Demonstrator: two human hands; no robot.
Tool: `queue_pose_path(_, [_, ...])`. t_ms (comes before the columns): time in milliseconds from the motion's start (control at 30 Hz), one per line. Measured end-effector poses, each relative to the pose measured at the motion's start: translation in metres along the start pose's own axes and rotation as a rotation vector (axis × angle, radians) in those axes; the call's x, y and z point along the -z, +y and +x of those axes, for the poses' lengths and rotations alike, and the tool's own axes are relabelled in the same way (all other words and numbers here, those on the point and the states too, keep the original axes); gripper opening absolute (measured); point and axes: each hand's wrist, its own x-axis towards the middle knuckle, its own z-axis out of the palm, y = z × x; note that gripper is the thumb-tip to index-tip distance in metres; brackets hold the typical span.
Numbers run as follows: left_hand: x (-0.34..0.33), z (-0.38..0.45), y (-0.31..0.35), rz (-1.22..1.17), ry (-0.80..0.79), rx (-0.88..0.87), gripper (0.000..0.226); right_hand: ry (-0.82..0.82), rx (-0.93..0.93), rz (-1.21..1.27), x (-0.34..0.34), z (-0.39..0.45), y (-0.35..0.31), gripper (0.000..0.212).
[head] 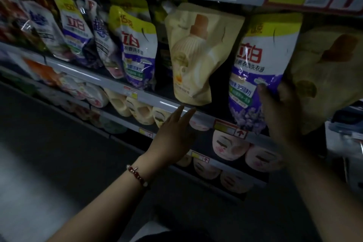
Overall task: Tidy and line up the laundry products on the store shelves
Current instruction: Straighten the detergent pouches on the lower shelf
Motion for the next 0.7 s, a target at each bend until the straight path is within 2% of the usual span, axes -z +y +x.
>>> queue_pose_path(100, [0.003,0.000,0.001,-0.199,0.037,0.028,0.062,-0.020,-0.104,0.226,0.003,-0.011,-0.034,0.018])
queue_pose_path(233, [0.004,-0.005,0.004,-0.647,-0.024,0.141,0.061,-0.060,-0.213,0.461,0.004,-0.046,-0.062,0.022])
queue_pose_path(300, [0.003,-0.006,0.004,-0.887,-0.110,0.194,0.063,-0.105,-0.316,0.634,0.004,-0.058,-0.067,0.032])
queue_pose_path(400, [-0.001,-0.009,0.004,-1.255,-0.256,0.287,0.035,-0.222,-0.497,0.743,0.000,-0.069,-0.069,0.040])
queue_pose_path(433, [-0.003,-0.012,0.003,-1.343,-0.306,0.304,0.044,-0.269,-0.542,0.766,-0.005,-0.074,-0.069,0.037])
queue_pose_path(500, [-0.009,-0.018,-0.006,-1.455,-0.412,0.318,0.088,-0.350,-0.602,0.815,-0.016,-0.085,-0.071,0.033])
queue_pose_path(533, [-0.010,-0.022,-0.010,-1.495,-0.457,0.326,0.098,-0.383,-0.620,0.829,-0.022,-0.091,-0.071,0.032])
queue_pose_path(700, [-0.011,-0.044,-0.033,-1.569,-0.474,0.430,0.088,-0.492,-0.635,0.759,-0.036,-0.111,-0.073,0.028])
